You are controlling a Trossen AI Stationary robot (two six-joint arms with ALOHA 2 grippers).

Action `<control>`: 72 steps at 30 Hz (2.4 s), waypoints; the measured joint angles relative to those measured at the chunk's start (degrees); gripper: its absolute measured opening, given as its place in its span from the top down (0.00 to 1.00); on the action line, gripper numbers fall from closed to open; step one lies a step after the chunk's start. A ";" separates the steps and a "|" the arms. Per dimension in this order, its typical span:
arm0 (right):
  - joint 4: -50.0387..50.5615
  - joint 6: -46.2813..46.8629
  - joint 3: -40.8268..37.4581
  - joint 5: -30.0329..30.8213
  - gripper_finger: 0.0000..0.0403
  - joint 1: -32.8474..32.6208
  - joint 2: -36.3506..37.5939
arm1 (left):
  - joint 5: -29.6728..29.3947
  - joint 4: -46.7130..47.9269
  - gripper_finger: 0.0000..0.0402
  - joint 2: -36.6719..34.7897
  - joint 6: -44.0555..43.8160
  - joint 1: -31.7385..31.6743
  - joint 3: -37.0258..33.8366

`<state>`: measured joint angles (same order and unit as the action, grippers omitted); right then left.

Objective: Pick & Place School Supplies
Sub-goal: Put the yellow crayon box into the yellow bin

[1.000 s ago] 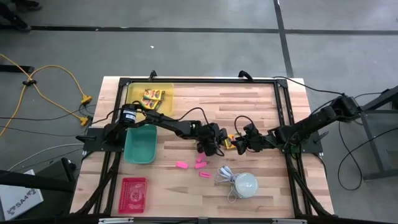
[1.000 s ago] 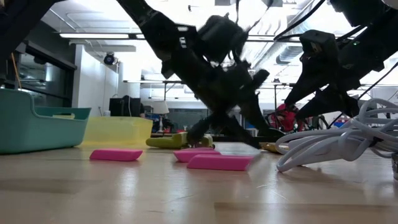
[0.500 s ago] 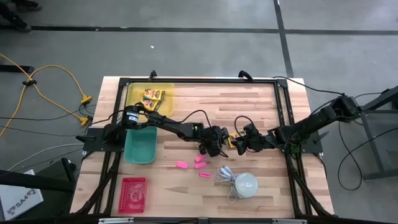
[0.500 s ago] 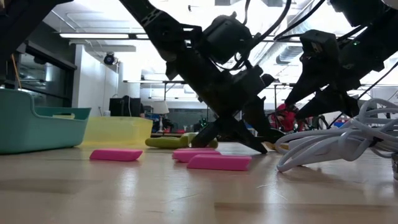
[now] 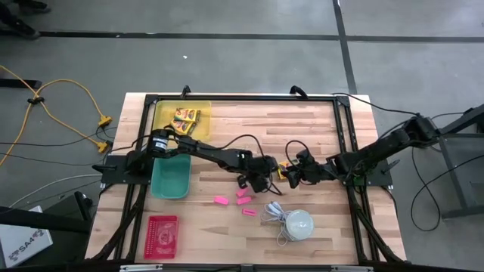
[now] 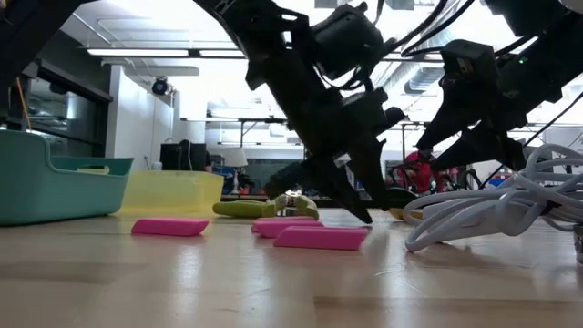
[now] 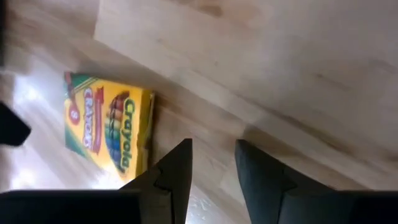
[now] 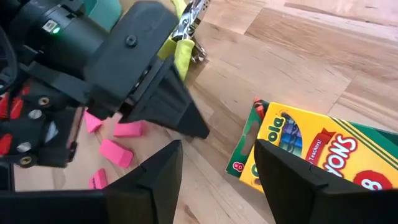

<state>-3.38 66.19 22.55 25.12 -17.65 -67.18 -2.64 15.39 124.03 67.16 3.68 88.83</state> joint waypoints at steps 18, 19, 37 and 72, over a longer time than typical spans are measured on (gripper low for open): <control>14.30 0.02 0.00 0.10 0.53 0.00 15.25 | 6.23 -3.62 0.71 0.70 5.62 -3.92 2.31; 14.66 0.02 0.00 0.30 0.53 0.00 16.25 | 6.45 -3.69 0.71 0.82 6.04 -3.98 2.30; 14.67 -0.42 0.00 0.50 0.53 0.00 20.68 | 6.53 -7.86 0.71 2.99 7.60 -5.58 2.54; 11.28 -1.95 0.00 -0.83 0.53 0.02 20.64 | -0.95 -12.03 0.92 6.12 7.93 -4.09 2.65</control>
<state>7.90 64.25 22.55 24.30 -17.63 -46.54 -3.59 3.36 130.15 75.08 -0.41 91.48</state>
